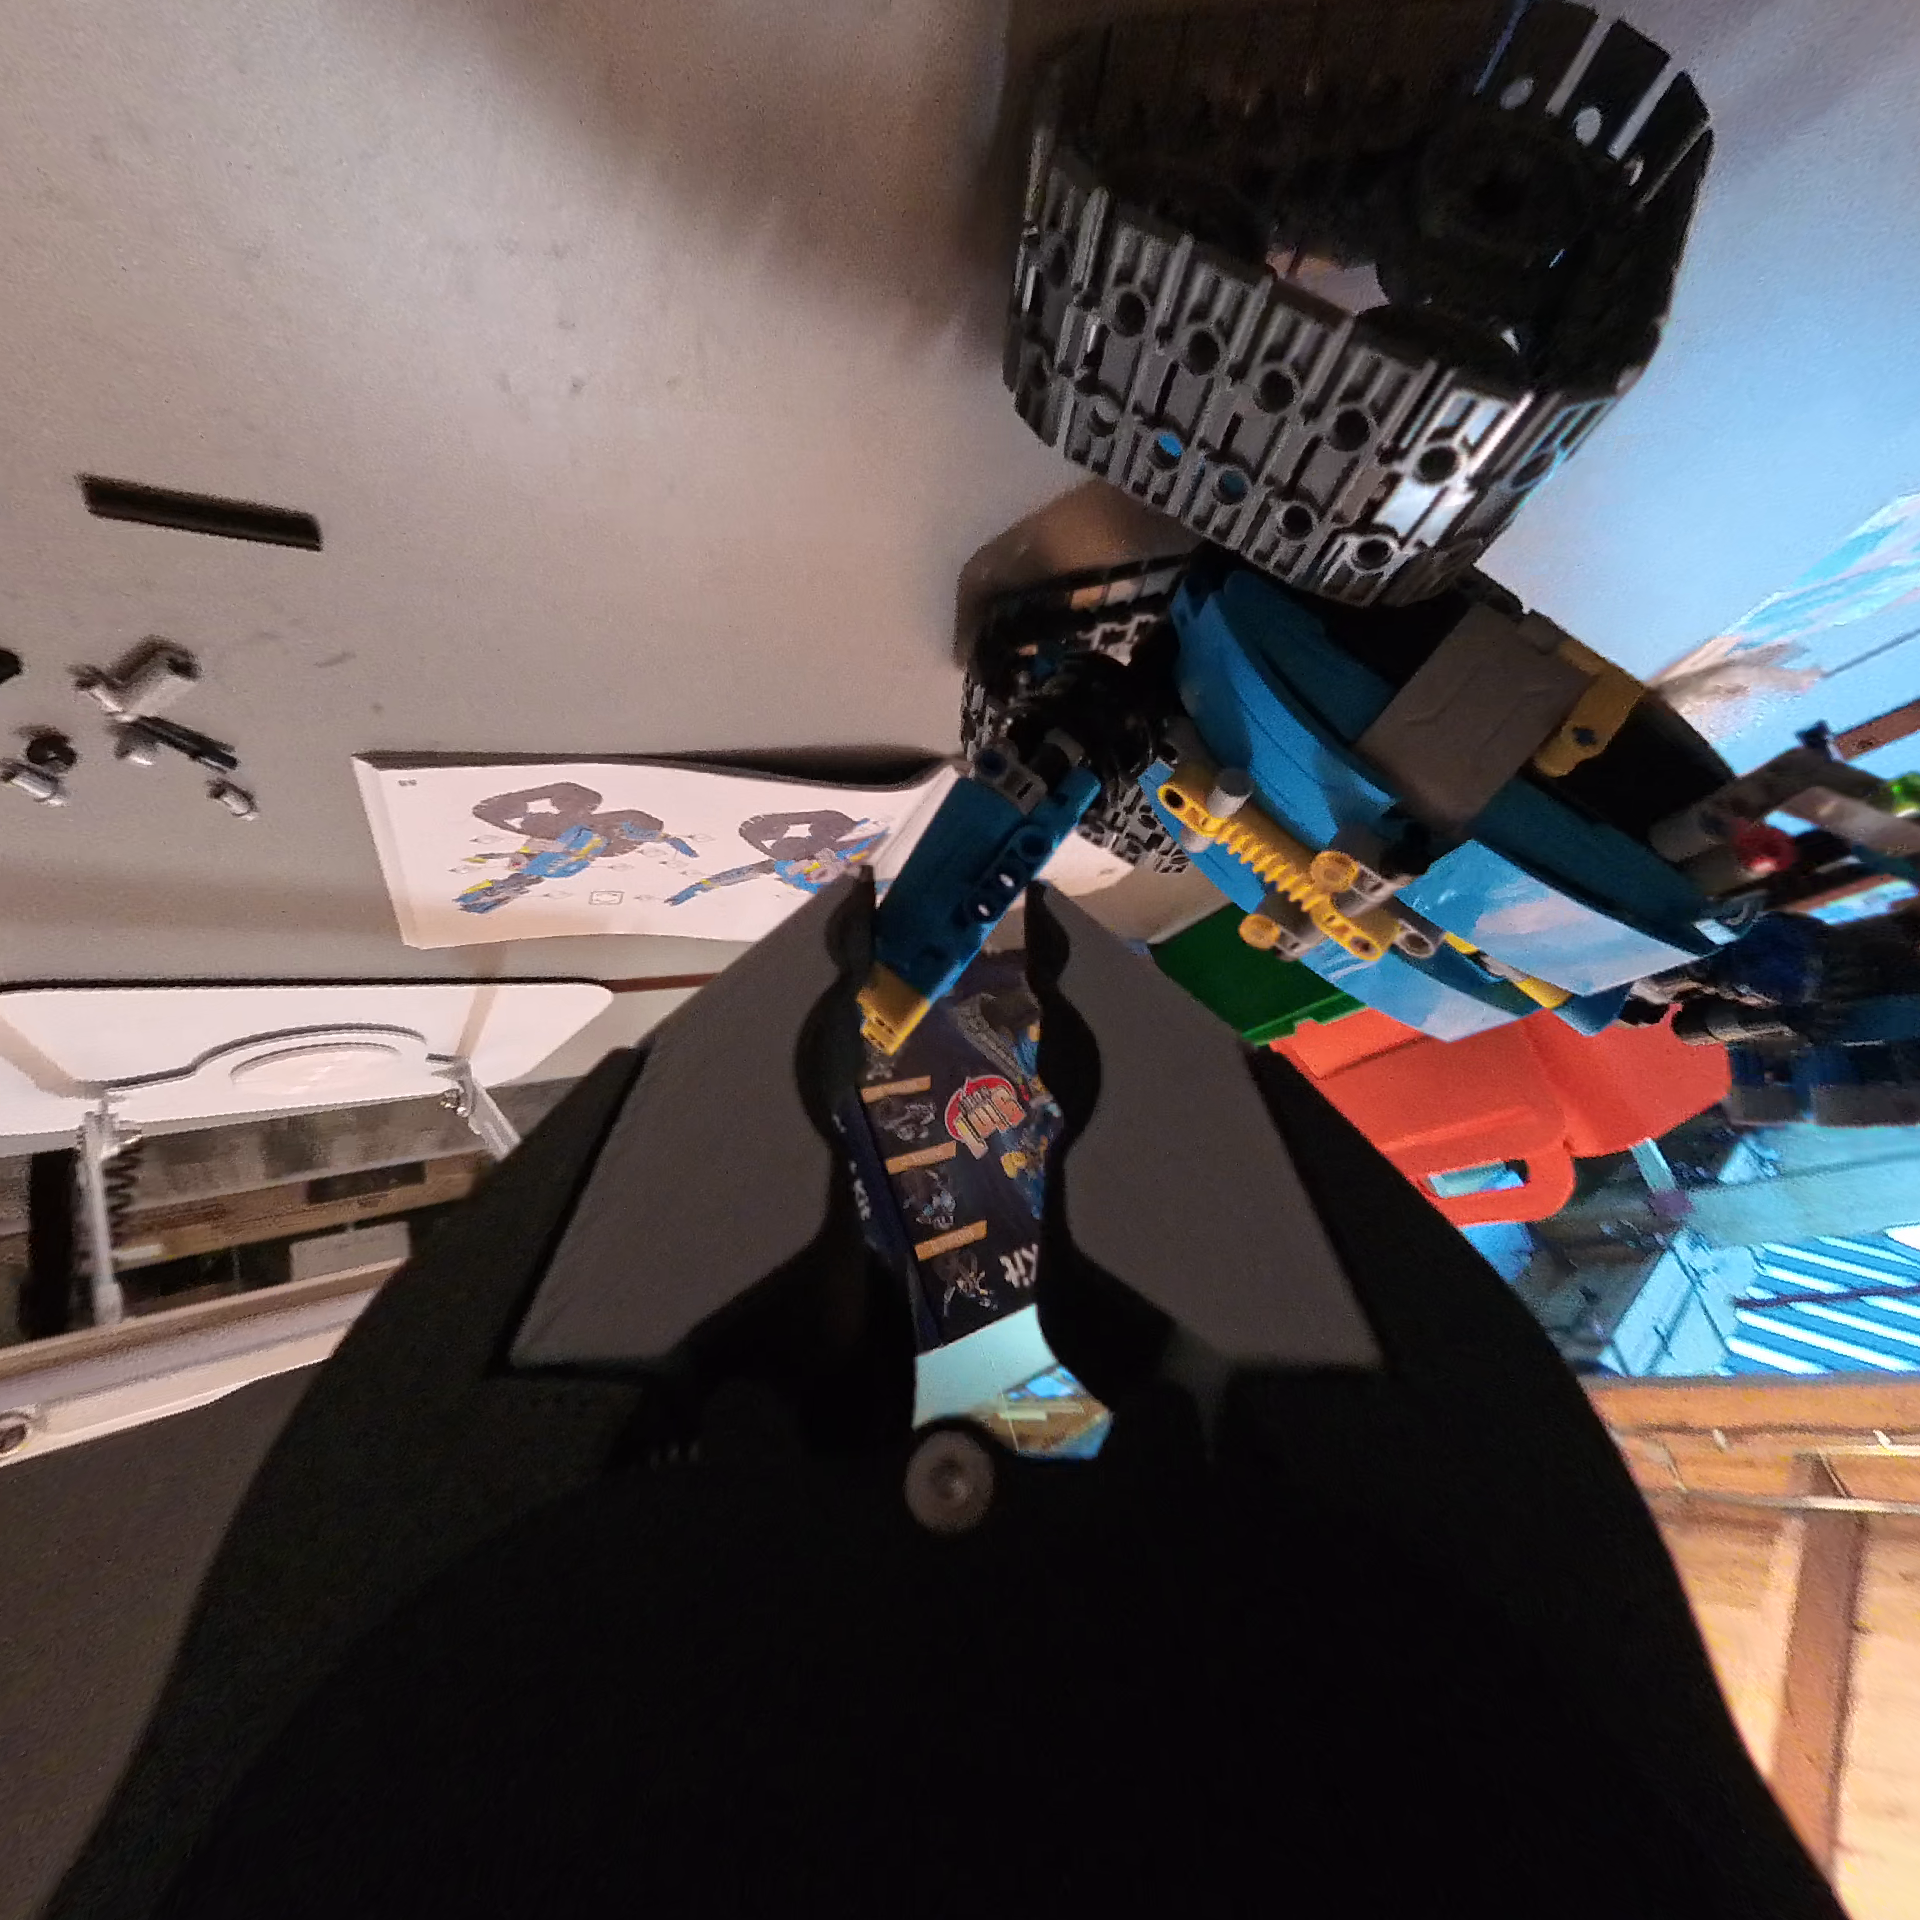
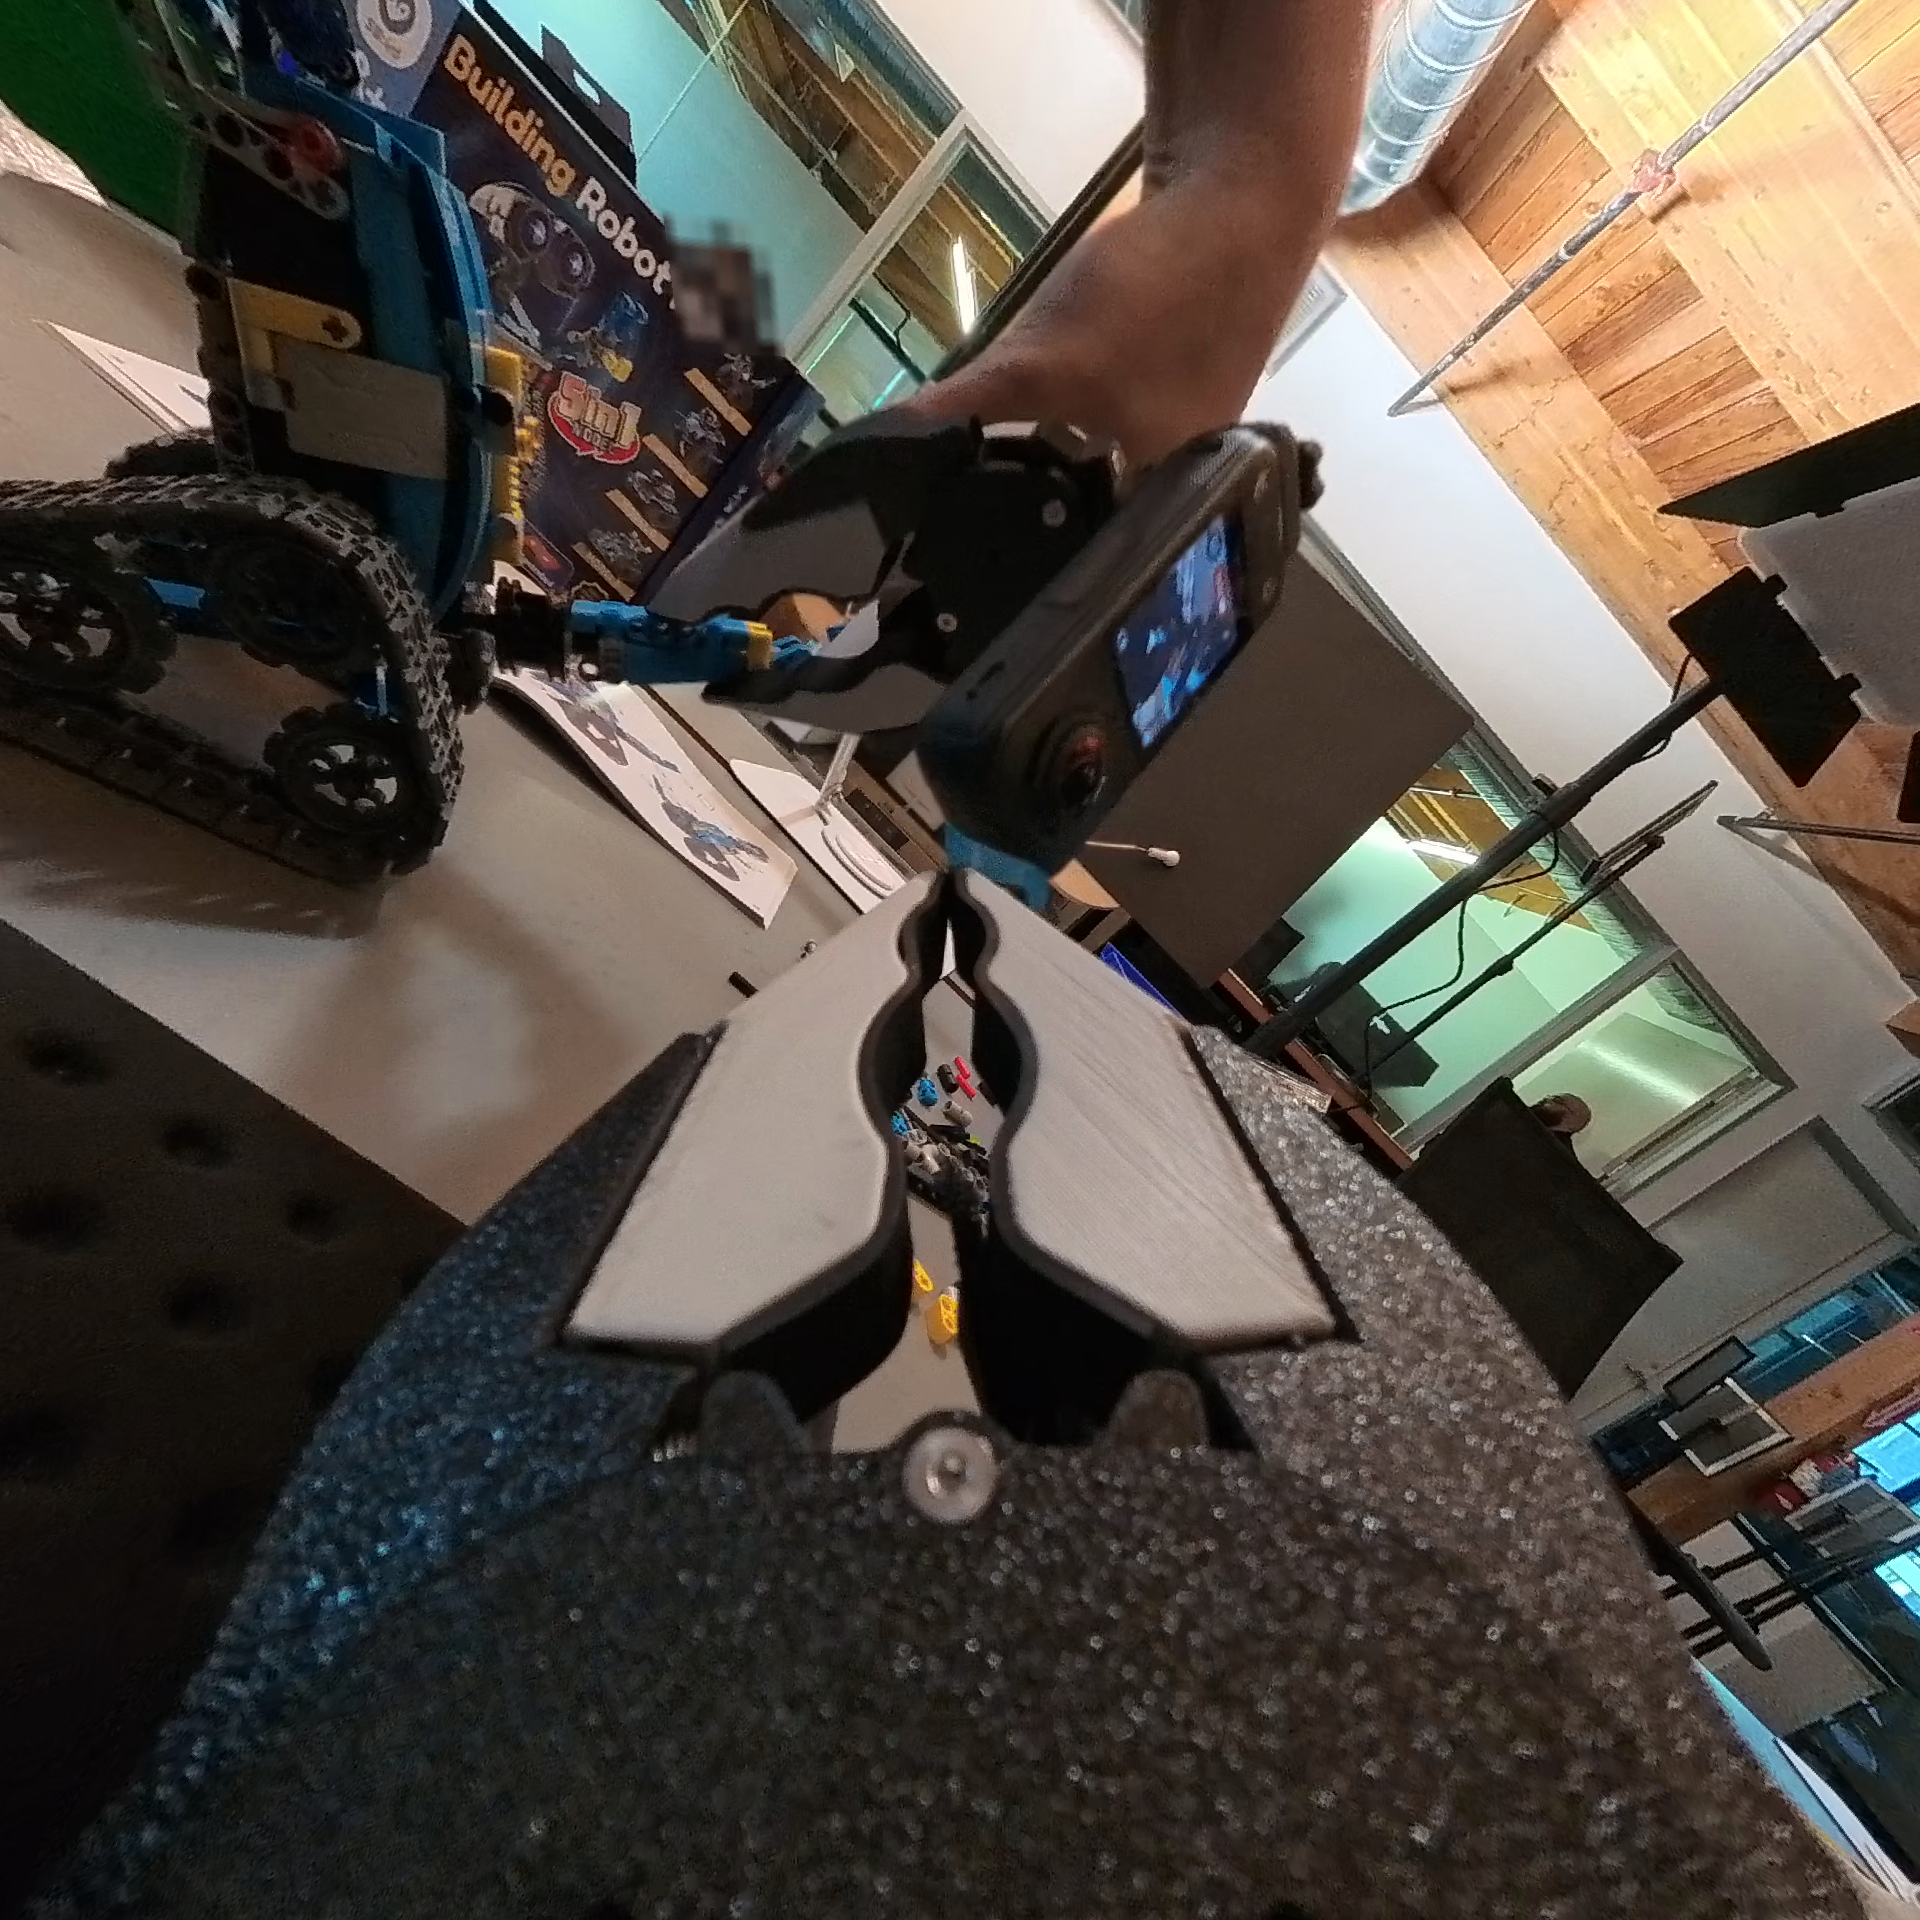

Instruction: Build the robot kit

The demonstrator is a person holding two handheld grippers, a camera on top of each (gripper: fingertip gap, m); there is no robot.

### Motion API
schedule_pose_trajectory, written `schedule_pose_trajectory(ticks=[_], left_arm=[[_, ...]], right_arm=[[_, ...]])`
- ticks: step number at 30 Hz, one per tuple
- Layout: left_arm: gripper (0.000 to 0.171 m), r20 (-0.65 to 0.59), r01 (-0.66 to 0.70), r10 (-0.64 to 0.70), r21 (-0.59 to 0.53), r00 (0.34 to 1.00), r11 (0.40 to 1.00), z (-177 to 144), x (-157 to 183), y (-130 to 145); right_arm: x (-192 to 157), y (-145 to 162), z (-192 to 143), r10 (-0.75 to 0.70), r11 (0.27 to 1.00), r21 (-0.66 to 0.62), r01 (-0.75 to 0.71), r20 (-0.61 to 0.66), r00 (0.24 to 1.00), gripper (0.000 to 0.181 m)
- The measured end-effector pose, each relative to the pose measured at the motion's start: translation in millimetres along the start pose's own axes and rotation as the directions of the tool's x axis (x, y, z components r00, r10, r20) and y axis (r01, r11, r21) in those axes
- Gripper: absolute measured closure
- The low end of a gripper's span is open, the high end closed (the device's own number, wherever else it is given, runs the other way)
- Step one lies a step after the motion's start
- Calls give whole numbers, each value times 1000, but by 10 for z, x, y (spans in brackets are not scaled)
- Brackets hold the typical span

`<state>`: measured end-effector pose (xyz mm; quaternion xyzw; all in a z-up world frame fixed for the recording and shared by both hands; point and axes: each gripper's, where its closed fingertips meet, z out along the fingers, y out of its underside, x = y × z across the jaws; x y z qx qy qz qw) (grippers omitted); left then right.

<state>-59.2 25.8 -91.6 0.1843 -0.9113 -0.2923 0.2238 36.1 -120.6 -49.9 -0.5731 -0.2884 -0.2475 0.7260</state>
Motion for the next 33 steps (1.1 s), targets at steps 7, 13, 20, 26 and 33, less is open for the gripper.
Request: schedule_pose_trajectory(ticks=[7, 13, 20, 26, 33], left_arm=[[143, 120, -28, 18, 77, 993, 997, -55, -4, -38], [139, 115, 55, -73, 153, 991, 987, -54, -83, -59], [121, 70, 287, -392, 565, 917, 774, -545, -212, -257], [109, -261, 628, -847, 771, 464, 106, -703, -292, 51], [122, -507, 812, -818, 577, 273, -86, -62, -97, 5]], right_arm=[[3, 4, 1, -1, 1000, 2, 1, 1, 1000, 181], [-33, 0, -4, -21, 1000, 5, 21, 16, 1000, 181], [-64, 19, 4, -38, 999, -3, 38, 26, 999, 181], [-47, 17, -2, -41, 999, 1, 41, 13, 999, 181], [-106, 37, 7, -78, 997, -12, 78, 26, 997, 181]])
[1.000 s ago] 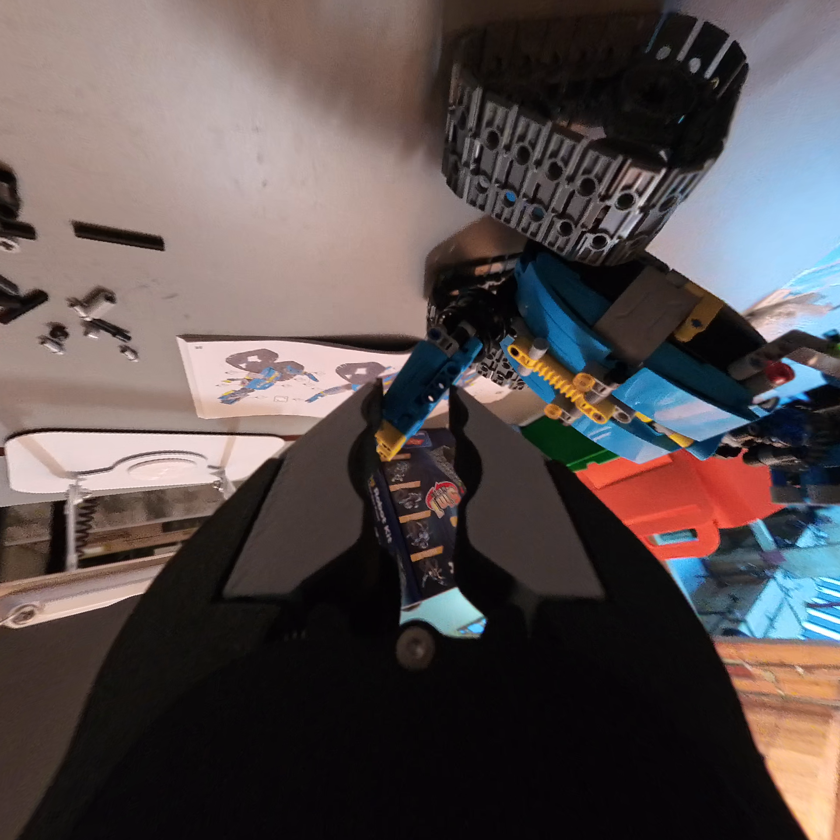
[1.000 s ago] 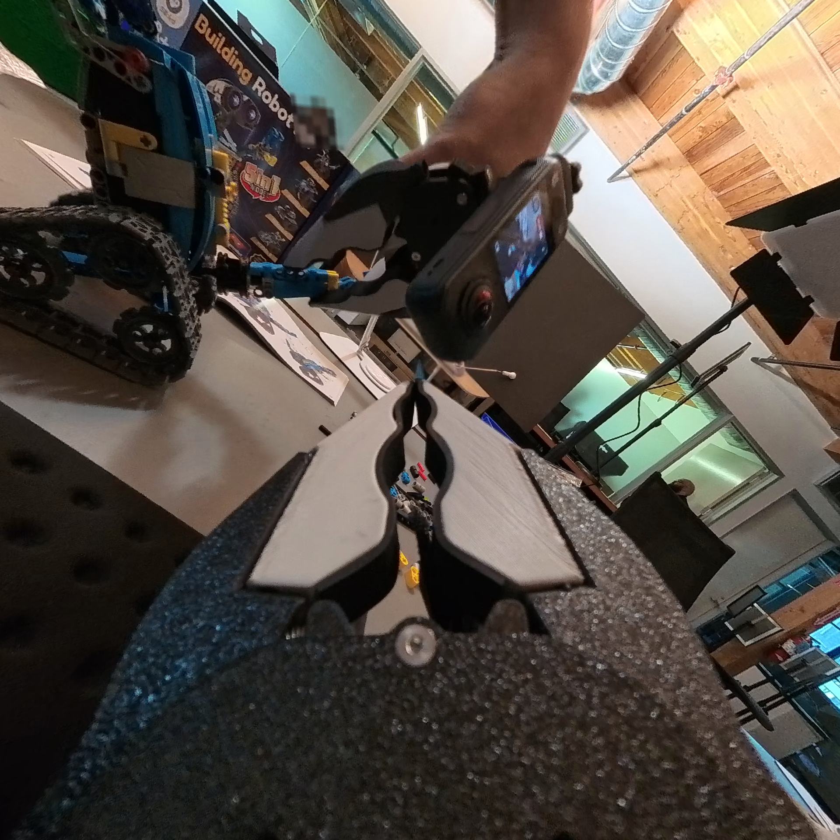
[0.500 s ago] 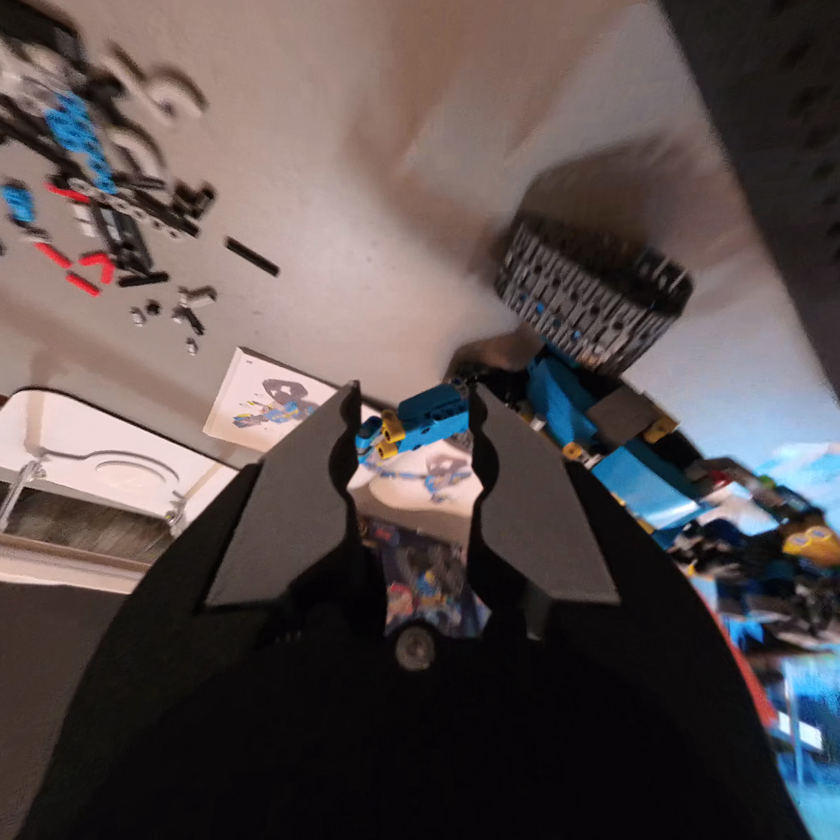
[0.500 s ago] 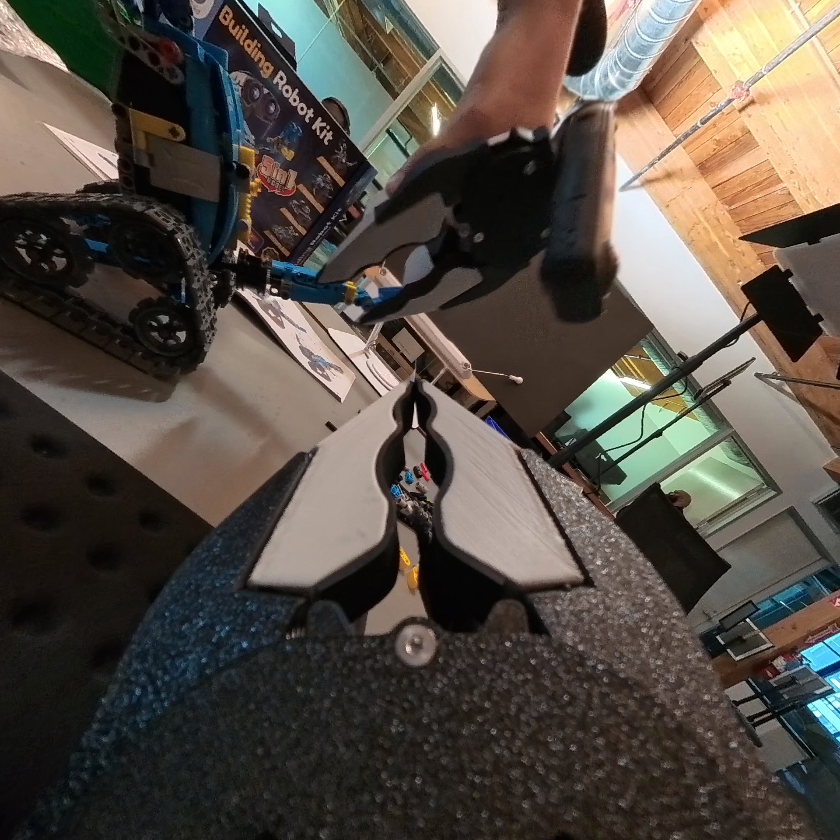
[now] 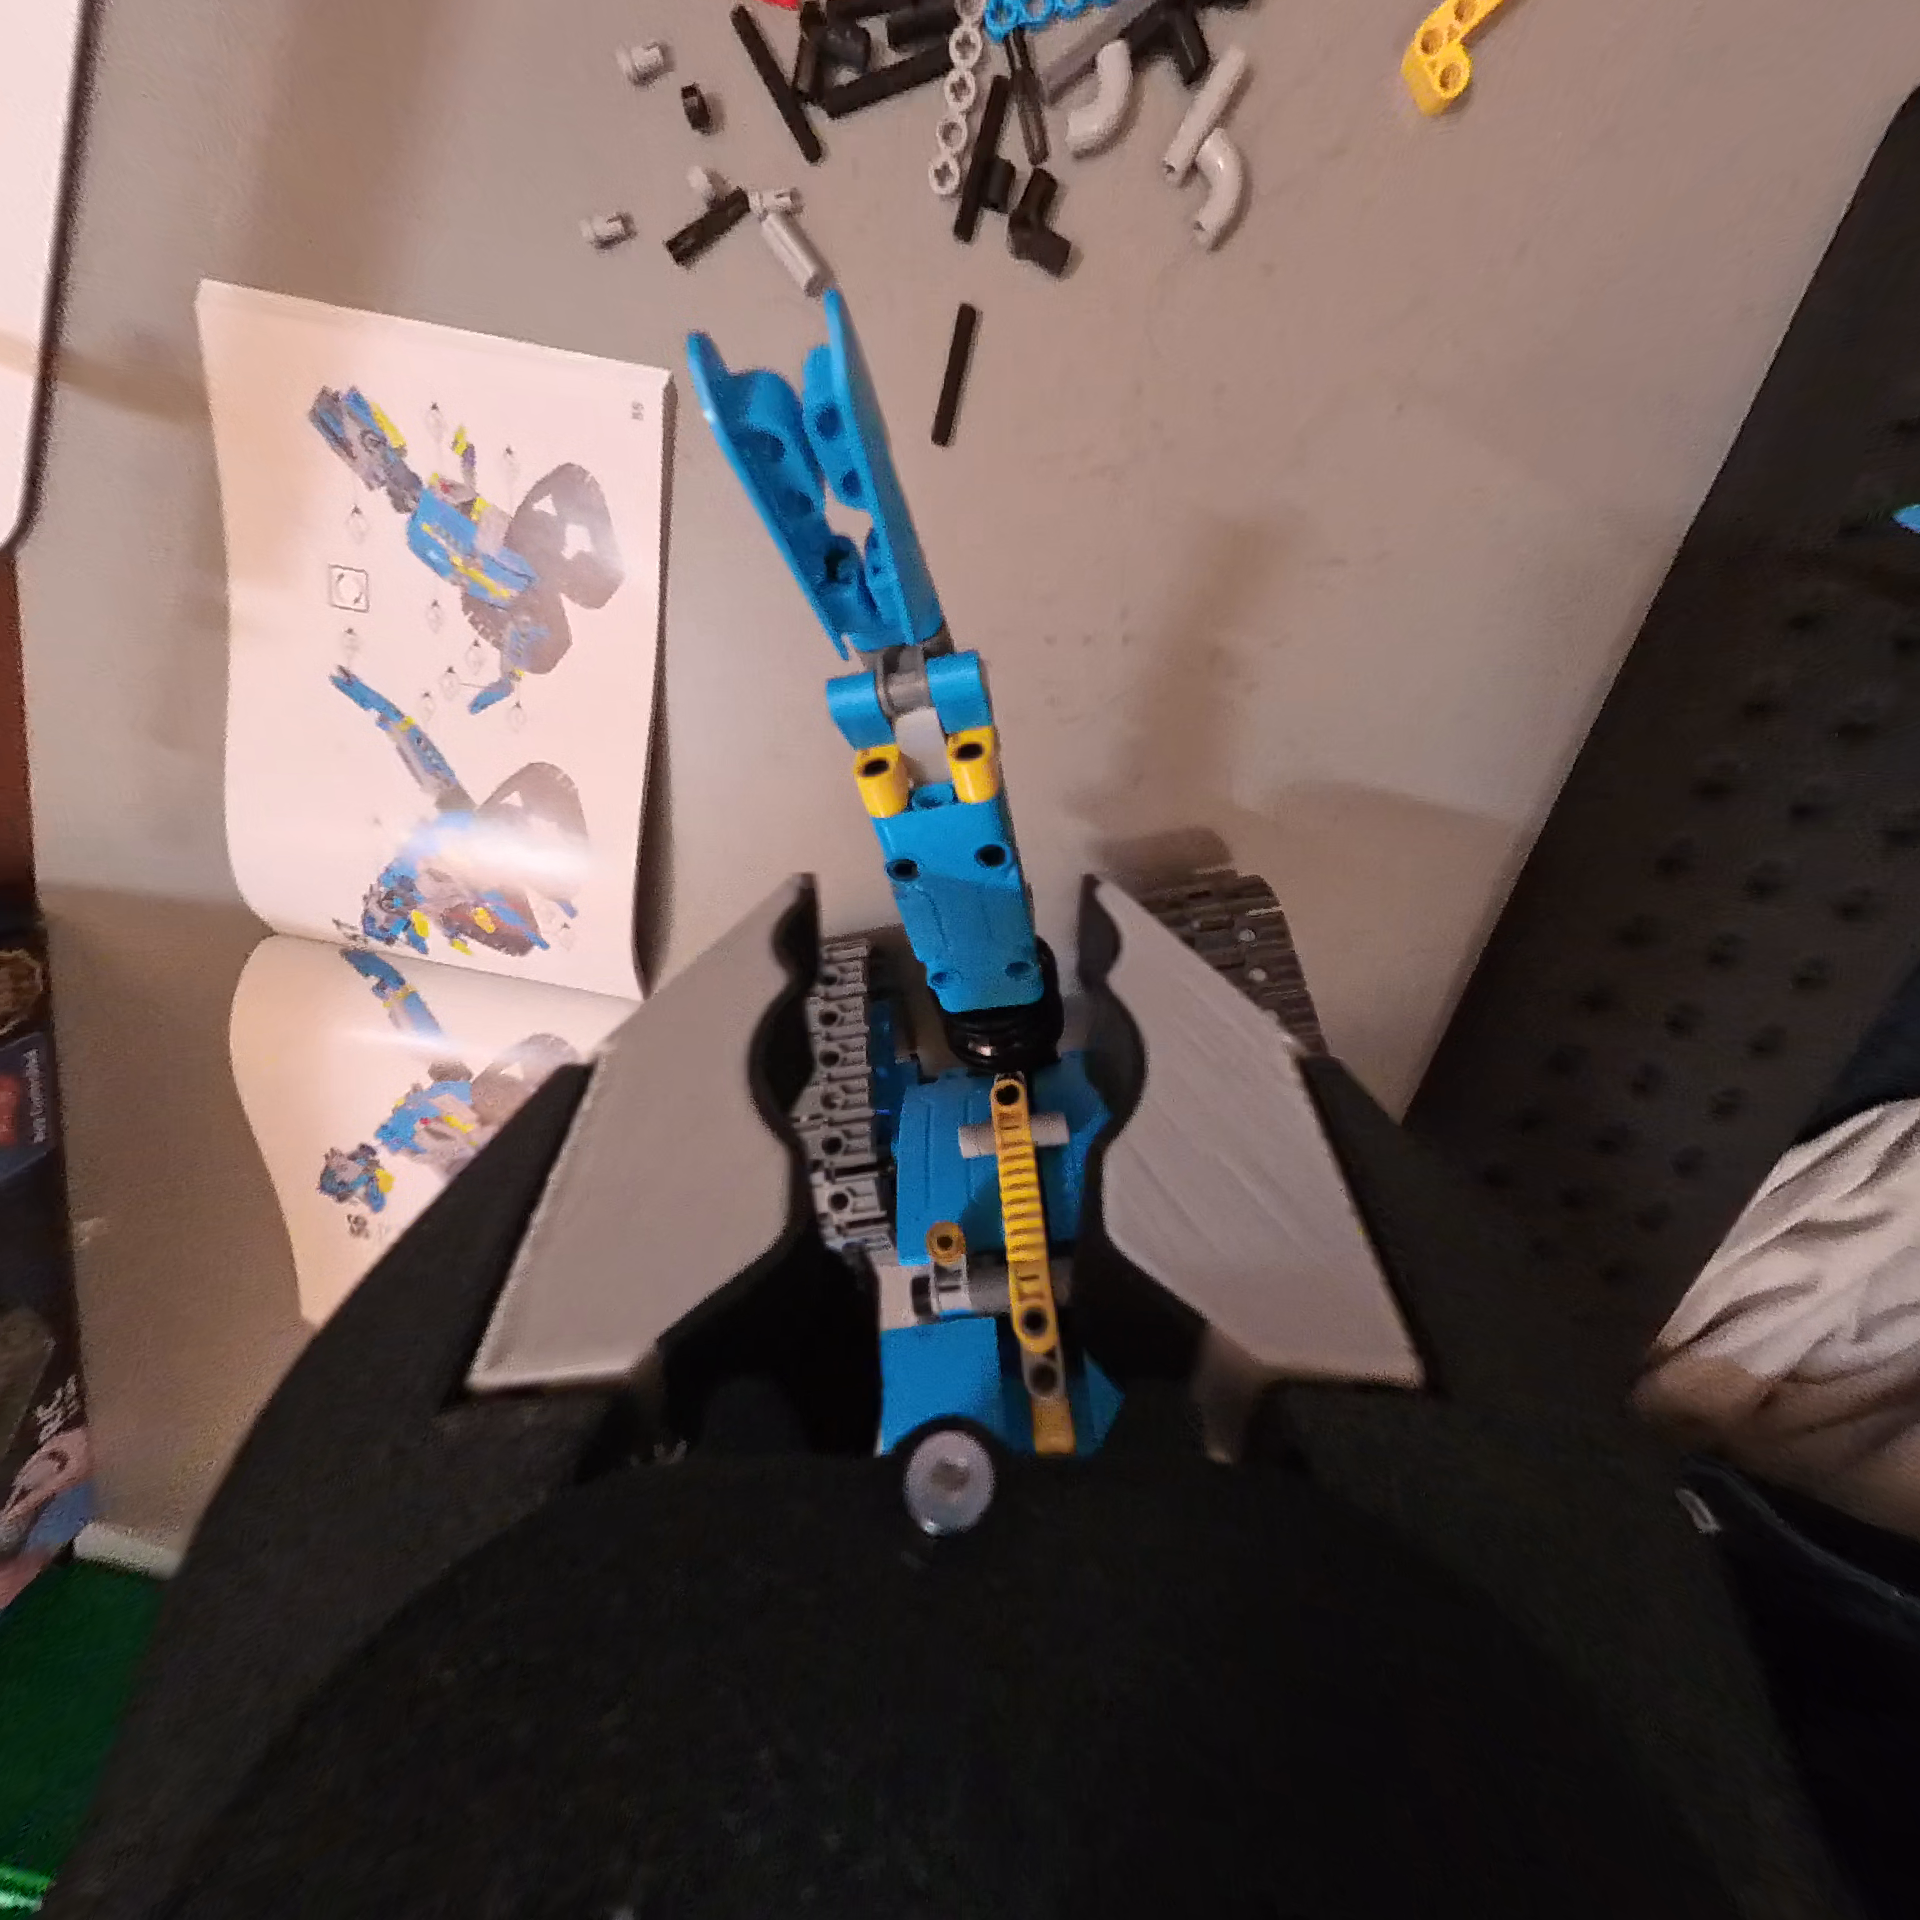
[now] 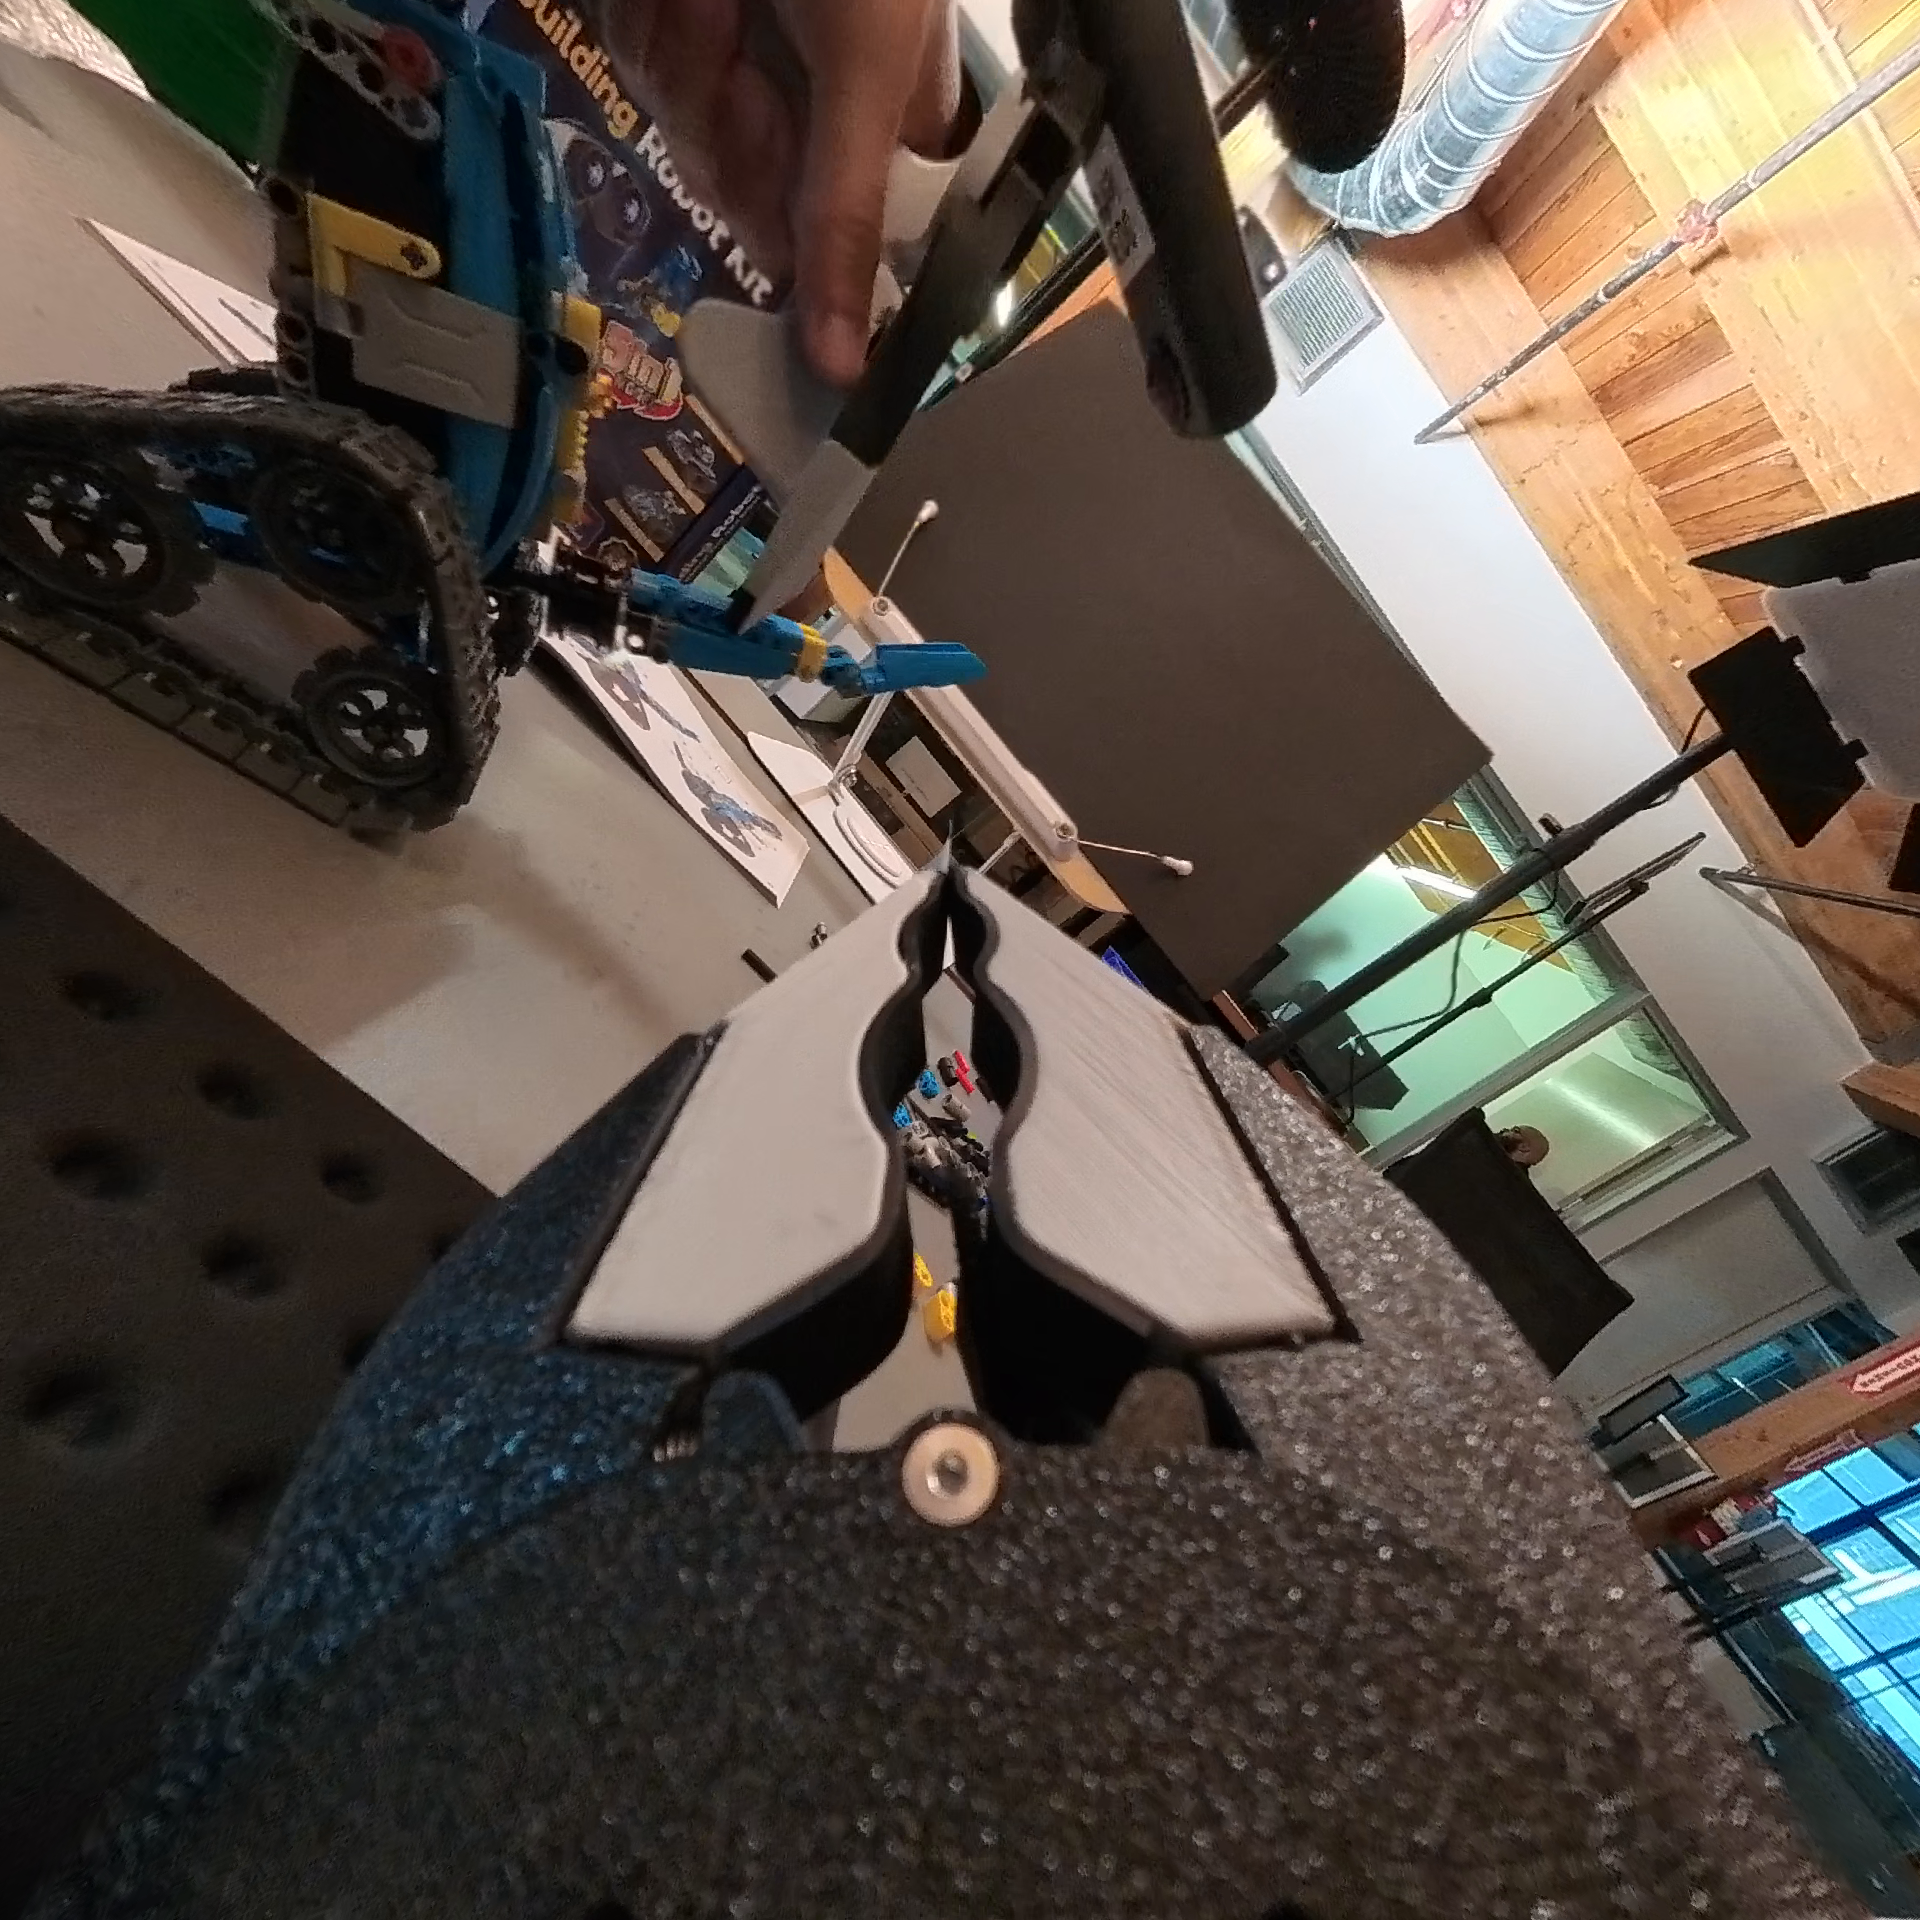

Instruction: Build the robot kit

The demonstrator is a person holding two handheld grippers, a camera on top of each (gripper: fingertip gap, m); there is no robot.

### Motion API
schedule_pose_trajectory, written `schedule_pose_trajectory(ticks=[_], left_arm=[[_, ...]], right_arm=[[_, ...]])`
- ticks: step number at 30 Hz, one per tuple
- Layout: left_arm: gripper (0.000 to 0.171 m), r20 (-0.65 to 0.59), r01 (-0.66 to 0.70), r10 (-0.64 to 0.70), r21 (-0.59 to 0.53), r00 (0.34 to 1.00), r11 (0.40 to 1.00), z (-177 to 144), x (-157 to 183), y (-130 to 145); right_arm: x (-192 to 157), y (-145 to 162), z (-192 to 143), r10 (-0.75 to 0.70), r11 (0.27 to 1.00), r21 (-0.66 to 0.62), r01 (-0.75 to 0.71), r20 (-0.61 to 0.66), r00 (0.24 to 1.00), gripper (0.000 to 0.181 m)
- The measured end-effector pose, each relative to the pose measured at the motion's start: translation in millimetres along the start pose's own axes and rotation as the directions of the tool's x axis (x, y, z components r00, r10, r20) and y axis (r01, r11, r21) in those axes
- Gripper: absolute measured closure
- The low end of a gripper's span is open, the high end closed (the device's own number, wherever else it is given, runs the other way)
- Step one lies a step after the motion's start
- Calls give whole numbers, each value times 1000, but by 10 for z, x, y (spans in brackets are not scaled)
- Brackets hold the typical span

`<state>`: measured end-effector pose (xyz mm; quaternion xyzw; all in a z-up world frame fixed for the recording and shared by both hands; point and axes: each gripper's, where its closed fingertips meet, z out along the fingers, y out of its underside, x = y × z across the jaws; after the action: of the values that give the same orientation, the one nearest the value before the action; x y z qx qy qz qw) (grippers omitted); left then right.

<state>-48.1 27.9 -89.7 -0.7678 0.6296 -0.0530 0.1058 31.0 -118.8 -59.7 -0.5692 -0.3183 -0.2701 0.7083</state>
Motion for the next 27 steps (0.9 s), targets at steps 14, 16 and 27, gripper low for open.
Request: schedule_pose_trajectory(ticks=[14, 16, 27], left_arm=[[145, -272, -141, 136, 1, 953, 990, 153, 135, -1], [146, -370, -159, 160, 32, 915, 987, 126, 178, -8], [147, -835, -311, 226, 69, 502, 948, 26, 258, 87]], right_arm=[[-77, 35, 20, -42, 999, -28, 43, 21, 999, 181], [-83, 38, 24, -46, 998, -31, 47, 21, 999, 181], [-138, 51, 34, -86, 995, -44, 87, 29, 996, 181]])
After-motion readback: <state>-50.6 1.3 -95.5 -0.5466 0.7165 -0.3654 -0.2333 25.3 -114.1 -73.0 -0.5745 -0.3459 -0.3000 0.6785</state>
